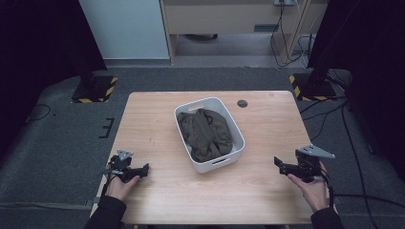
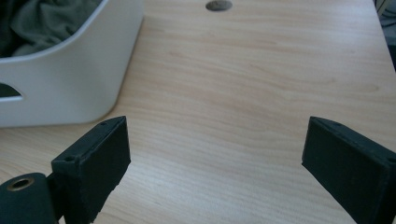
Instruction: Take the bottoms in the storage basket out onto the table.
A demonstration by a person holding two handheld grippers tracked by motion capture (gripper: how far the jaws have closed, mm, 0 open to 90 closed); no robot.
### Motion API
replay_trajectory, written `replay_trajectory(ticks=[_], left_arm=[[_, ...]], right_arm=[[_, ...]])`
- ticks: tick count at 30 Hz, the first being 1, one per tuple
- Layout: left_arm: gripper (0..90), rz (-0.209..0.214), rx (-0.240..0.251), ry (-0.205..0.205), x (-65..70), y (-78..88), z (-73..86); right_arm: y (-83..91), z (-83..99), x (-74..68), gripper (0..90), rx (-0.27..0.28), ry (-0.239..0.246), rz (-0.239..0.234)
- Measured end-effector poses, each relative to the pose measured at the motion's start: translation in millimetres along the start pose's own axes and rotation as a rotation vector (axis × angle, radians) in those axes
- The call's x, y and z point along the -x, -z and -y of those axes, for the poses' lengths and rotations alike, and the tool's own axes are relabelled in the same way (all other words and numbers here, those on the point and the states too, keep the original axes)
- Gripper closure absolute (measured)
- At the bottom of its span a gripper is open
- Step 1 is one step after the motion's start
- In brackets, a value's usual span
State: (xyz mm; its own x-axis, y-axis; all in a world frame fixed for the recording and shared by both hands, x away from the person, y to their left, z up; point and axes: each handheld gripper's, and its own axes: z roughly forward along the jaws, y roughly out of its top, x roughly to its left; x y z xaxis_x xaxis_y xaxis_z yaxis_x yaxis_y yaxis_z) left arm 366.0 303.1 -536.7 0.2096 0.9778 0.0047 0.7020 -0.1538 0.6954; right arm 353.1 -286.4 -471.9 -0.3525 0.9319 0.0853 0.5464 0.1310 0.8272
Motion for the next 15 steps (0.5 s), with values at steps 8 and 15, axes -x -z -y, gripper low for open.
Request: replay_trajectory(ticks=[8, 15], left_arm=[[0.0, 0.0, 0.0, 0.0, 0.0, 0.0, 0.0], [0.0, 0.0, 0.0, 0.0, 0.0, 0.0, 0.0]], right_arm=[[8.1, -27.2, -16.0, 8.0, 0.073, 0.016, -0.024], [9.9, -43.1, -25.1, 7.9, 0.098, 0.02, -0.033]])
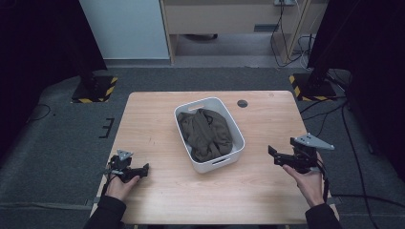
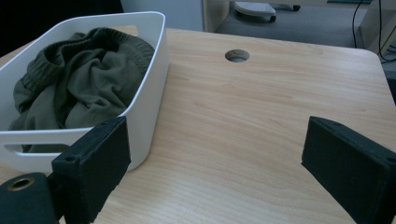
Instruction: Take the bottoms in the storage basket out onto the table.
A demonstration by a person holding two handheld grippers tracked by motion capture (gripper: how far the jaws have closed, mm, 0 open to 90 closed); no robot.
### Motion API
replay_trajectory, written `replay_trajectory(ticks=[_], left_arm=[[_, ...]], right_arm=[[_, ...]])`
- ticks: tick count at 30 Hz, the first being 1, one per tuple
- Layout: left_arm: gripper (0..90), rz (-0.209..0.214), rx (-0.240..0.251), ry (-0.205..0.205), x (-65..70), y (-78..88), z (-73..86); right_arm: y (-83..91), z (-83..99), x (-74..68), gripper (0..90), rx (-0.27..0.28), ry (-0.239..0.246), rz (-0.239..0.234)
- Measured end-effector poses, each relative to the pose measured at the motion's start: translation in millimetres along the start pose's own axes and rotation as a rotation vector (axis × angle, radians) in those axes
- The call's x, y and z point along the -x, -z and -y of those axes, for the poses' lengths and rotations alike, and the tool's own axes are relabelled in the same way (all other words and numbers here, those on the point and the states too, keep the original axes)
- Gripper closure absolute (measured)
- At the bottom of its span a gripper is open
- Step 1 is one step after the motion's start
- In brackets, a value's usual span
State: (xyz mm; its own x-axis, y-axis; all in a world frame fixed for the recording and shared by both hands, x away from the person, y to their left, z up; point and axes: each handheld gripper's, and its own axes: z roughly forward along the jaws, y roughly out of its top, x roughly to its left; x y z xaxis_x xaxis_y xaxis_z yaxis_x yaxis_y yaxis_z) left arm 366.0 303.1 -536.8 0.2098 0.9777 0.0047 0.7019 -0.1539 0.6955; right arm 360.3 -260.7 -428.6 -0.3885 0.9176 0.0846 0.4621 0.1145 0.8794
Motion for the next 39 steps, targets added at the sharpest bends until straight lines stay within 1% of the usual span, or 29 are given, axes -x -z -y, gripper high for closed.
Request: replay_trajectory(ticks=[1, 2, 8, 9, 11, 12, 13, 14, 15, 20, 21, 23, 26, 36, 39], left_arm=[[0.0, 0.0, -0.001, 0.0, 0.0, 0.0, 0.0], [0.0, 0.0, 0.0, 0.0, 0.0, 0.0, 0.0], [0.0, 0.0, 0.0, 0.0, 0.0, 0.0, 0.0], [0.0, 0.0, 0.0, 0.0, 0.0, 0.0, 0.0], [0.0, 0.0, 0.0, 0.0, 0.0, 0.1, 0.0], [0.0, 0.0, 0.0, 0.0, 0.0, 0.1, 0.0], [0.0, 0.0, 0.0, 0.0, 0.0, 0.1, 0.1], [0.0, 0.0, 0.0, 0.0, 0.0, 0.1, 0.1], [0.0, 0.0, 0.0, 0.0, 0.0, 0.1, 0.0], [0.0, 0.0, 0.0, 0.0, 0.0, 0.1, 0.1], [0.0, 0.0, 0.0, 0.0, 0.0, 0.1, 0.1], [0.0, 0.0, -0.001, 0.0, 0.0, 0.1, 0.0], [0.0, 0.0, 0.0, 0.0, 0.0, 0.1, 0.1], [0.0, 0.0, 0.0, 0.0, 0.0, 0.1, 0.1], [0.0, 0.0, 0.0, 0.0, 0.0, 0.1, 0.0]], right_arm=[[0.0, 0.0, 0.0, 7.9, 0.0, 0.0, 0.0], [-1.0, -4.8, -2.2, 7.9, 0.004, 0.004, 0.006], [-4.3, -18.8, -7.6, 7.9, 0.022, 0.019, 0.006], [-5.4, -25.3, -10.2, 7.9, 0.029, 0.023, -0.002], [-6.3, -31.4, -13.2, 7.9, 0.041, 0.021, -0.005], [-6.3, -31.4, -13.2, 7.9, 0.041, 0.021, -0.005], [-7.5, -37.2, -16.0, 7.9, 0.053, 0.023, -0.011], [-7.5, -37.2, -16.0, 7.9, 0.053, 0.023, -0.011], [-9.4, -42.4, -19.7, 8.0, 0.061, 0.022, -0.015], [-15.5, -50.5, -26.4, 7.9, 0.058, 0.03, -0.016], [-19.9, -54.7, -30.3, 7.9, 0.049, 0.04, -0.015], [-21.5, -56.1, -31.7, 7.9, 0.048, 0.043, -0.016], [-28.8, -63.7, -39.7, 7.9, 0.047, 0.055, -0.016], [-50.0, -82.2, -61.3, 8.5, 0.043, 0.064, -0.04], [-53.6, -86.2, -65.1, 9.1, 0.039, 0.063, -0.042]])
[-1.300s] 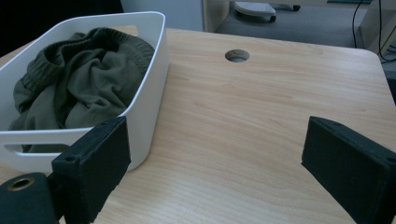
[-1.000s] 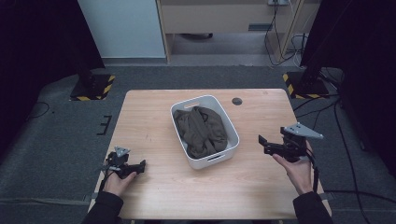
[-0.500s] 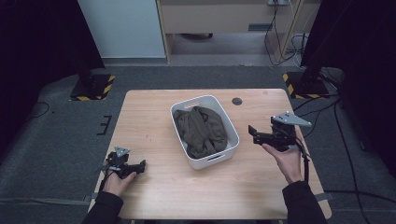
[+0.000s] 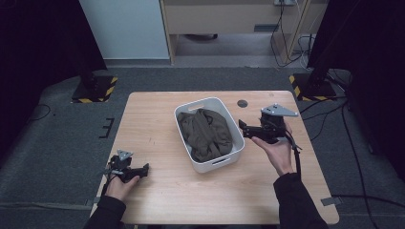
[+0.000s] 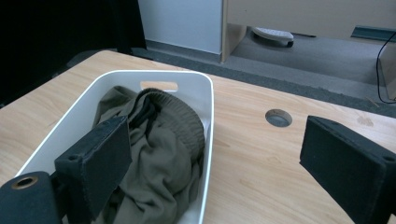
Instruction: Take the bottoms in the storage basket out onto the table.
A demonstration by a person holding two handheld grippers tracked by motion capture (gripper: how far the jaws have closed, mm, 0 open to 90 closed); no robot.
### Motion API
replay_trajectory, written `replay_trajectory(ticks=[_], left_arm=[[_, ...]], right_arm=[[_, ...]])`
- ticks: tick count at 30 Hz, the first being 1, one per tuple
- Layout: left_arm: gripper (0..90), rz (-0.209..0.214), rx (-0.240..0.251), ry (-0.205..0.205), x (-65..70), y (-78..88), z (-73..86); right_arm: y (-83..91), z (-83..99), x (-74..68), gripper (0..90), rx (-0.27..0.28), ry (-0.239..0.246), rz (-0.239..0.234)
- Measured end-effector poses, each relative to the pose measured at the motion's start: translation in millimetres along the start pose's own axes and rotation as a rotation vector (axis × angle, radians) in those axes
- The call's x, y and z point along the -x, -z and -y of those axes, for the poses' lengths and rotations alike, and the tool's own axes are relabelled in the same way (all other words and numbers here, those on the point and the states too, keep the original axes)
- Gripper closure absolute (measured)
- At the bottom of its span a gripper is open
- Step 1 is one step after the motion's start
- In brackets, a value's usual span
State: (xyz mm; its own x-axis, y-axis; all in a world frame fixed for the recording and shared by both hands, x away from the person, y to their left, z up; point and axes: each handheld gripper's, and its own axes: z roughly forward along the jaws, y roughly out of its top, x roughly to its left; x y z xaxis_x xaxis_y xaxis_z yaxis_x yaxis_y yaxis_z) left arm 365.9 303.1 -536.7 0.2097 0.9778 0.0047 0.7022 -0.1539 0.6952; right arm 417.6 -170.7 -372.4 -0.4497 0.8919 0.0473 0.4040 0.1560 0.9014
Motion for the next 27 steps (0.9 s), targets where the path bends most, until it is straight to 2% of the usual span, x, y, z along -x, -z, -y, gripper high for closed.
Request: replay_trajectory(ticks=[8, 13, 17, 27], left_arm=[[0.0, 0.0, 0.0, 0.0, 0.0, 0.0, 0.0], [0.0, 0.0, 0.0, 0.0, 0.0, 0.0, 0.0], [0.0, 0.0, 0.0, 0.0, 0.0, 0.0, 0.0], [0.0, 0.0, 0.0, 0.0, 0.0, 0.0, 0.0]], right_arm=[[-14.5, -12.0, -8.6, 9.9, 0.009, -0.023, -0.02], [-26.1, -17.2, -14.4, 10.1, 0.014, -0.013, -0.029], [-34.2, -17.1, -16.6, 10.3, 0.014, -0.031, -0.045], [-51.2, -20.4, -25.3, 10.3, 0.008, -0.029, -0.05]])
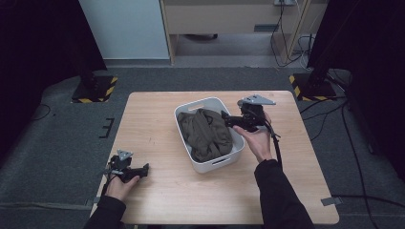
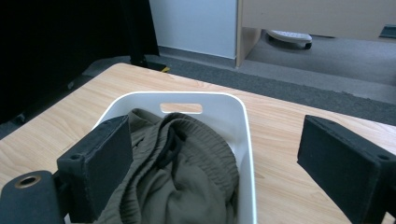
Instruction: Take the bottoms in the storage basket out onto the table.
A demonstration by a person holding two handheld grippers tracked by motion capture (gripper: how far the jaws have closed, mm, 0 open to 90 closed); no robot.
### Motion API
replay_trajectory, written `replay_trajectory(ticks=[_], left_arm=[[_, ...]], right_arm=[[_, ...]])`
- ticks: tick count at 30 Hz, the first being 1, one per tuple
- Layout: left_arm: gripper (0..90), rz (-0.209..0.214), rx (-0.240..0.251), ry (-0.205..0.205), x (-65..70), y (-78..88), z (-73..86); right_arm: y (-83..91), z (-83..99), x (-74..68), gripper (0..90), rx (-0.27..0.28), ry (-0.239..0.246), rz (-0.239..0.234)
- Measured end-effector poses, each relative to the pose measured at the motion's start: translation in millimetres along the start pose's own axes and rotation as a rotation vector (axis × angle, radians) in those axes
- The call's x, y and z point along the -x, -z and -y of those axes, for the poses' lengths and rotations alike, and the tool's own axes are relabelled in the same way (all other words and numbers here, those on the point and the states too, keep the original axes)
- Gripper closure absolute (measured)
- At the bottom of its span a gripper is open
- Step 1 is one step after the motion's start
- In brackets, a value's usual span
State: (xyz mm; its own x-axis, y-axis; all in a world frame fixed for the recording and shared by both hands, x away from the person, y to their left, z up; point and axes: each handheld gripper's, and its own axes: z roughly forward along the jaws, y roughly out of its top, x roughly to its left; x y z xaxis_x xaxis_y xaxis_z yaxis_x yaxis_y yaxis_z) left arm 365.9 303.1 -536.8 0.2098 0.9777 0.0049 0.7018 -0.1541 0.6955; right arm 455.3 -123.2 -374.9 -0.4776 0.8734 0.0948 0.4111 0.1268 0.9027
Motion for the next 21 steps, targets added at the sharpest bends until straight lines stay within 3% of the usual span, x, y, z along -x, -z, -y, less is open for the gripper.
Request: replay_trajectory(ticks=[5, 21], left_arm=[[0.0, 0.0, 0.0, 0.0, 0.0, 0.0, 0.0], [0.0, 0.0, 0.0, 0.0, 0.0, 0.0, 0.0]], right_arm=[[-11.7, -3.2, -7.8, 10.4, -0.02, 0.018, -0.009], [-47.0, 0.3, -25.1, 10.9, -0.054, -0.017, -0.071]])
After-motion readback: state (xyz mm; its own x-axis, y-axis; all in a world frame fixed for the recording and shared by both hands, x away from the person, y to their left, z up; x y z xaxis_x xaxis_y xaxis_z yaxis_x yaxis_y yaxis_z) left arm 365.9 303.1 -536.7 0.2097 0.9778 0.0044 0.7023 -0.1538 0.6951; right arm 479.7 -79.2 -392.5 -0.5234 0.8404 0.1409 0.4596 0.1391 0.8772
